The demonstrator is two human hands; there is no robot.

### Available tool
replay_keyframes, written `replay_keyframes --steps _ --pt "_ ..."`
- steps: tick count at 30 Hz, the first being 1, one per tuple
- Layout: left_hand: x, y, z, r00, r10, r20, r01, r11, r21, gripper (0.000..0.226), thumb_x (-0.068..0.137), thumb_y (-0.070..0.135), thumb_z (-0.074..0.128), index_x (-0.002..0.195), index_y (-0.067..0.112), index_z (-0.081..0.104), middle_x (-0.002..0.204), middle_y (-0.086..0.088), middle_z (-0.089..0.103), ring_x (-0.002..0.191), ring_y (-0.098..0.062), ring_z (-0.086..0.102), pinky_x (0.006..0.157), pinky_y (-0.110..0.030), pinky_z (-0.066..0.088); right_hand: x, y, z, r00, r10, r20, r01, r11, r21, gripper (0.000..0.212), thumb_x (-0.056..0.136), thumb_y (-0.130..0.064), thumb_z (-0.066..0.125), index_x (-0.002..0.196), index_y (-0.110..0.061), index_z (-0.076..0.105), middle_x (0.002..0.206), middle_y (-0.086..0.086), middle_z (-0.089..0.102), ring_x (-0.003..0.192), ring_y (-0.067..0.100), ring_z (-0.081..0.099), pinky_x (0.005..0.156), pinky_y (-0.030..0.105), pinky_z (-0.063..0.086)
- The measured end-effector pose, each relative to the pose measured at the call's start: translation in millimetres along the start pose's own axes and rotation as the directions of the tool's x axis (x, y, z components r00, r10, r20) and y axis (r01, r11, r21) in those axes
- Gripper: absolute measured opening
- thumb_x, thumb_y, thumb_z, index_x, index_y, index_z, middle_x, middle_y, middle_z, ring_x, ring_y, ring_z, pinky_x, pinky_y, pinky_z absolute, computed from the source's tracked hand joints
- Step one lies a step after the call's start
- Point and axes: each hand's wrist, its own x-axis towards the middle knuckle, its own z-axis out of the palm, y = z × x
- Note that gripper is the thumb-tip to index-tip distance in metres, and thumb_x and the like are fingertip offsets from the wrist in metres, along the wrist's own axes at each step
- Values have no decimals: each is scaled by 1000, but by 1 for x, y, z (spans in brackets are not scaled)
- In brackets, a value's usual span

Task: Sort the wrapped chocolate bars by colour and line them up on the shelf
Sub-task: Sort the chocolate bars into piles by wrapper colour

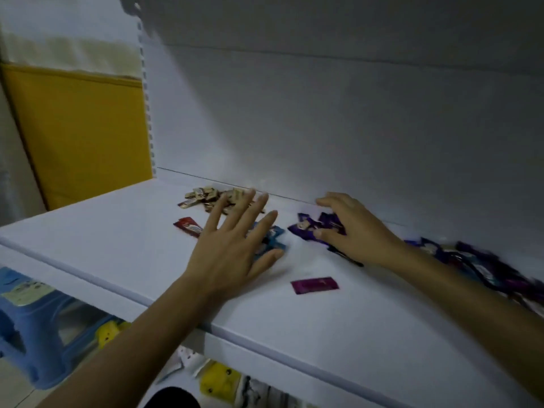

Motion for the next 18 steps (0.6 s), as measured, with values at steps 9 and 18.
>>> replay_keyframes --steps 9,18 --pt "91 188 -2 910 415 -6 -405 885 -230 68 95 61 23 152 24 21 159 -5 20 147 -22 16 119 -41 5 -150 164 -82 862 476 -177 -476 878 43 54 94 -28 55 142 -13 35 147 10 37 134 24 35 108 30 27" --pt "157 285 76 955 135 265 4 884 -468 68 91 66 31 149 32 21 157 3 24 144 -20 19 117 -40 17 -217 274 -83 648 712 -269 -714 692 111 59 93 -54 42 140 -18 43 144 7 44 128 24 44 106 33 31"
